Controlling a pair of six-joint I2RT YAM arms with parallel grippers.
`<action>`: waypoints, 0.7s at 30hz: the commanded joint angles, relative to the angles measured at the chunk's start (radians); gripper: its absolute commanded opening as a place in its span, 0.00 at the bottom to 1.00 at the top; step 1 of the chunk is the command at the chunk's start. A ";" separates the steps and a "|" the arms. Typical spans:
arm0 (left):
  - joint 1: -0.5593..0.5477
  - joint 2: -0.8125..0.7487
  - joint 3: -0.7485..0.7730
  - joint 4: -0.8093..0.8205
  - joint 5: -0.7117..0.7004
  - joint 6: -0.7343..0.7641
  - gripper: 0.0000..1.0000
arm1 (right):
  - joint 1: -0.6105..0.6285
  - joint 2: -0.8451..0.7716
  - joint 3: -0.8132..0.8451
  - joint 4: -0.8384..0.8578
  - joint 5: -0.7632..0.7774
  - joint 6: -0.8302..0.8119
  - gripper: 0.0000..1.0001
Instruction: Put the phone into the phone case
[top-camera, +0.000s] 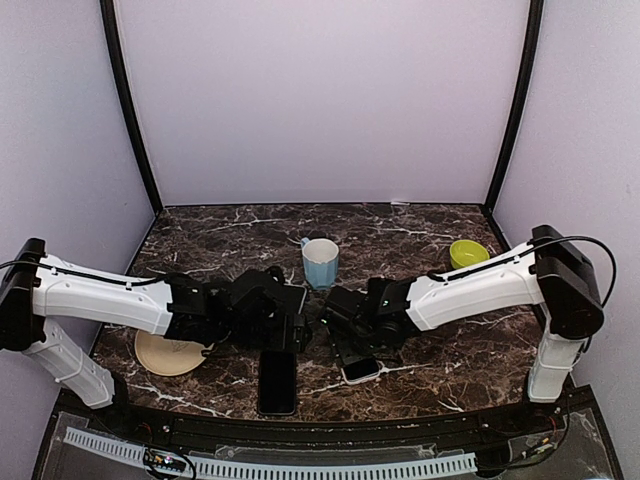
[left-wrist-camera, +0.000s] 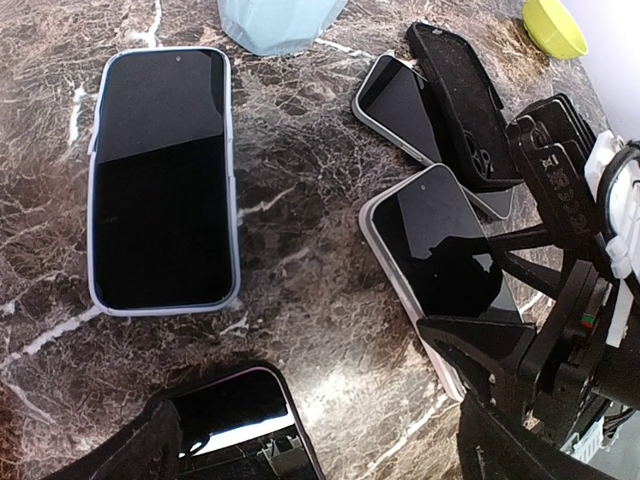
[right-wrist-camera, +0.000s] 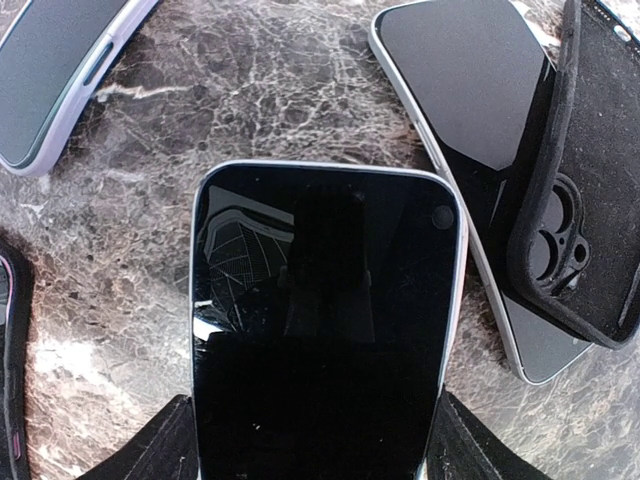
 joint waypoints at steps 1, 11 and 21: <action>-0.002 0.005 -0.011 -0.010 0.007 0.007 0.99 | -0.008 0.046 -0.022 0.017 0.031 0.033 0.08; -0.008 0.007 -0.009 -0.010 0.019 0.016 0.99 | -0.012 0.020 0.027 -0.048 0.085 0.038 0.78; -0.031 0.039 0.017 -0.020 0.033 0.052 0.99 | -0.017 -0.069 0.084 -0.124 0.042 0.005 0.98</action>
